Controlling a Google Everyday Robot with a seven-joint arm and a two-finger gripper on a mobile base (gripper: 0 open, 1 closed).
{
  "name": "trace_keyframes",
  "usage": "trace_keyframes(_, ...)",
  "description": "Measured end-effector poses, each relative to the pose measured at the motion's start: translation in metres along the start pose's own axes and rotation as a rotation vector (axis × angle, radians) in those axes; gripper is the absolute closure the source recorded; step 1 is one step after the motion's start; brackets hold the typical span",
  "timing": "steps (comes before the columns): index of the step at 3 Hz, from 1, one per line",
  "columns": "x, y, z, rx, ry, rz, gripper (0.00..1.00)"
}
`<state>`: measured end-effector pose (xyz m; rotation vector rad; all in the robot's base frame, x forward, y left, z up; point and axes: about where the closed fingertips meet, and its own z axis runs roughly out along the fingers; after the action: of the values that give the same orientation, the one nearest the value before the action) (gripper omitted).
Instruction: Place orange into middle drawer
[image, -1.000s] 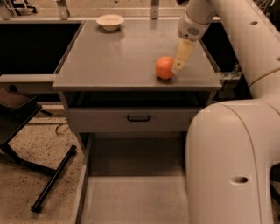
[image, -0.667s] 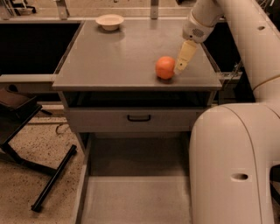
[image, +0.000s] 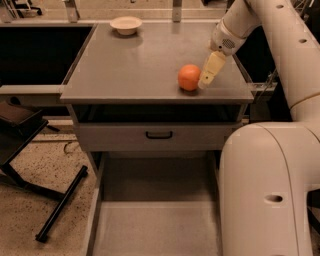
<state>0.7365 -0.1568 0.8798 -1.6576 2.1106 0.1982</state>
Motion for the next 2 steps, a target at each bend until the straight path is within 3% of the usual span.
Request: trace_keyframes(2,0.0073,0.0112,0.0163,-0.067,-0.088,0.044,0.00)
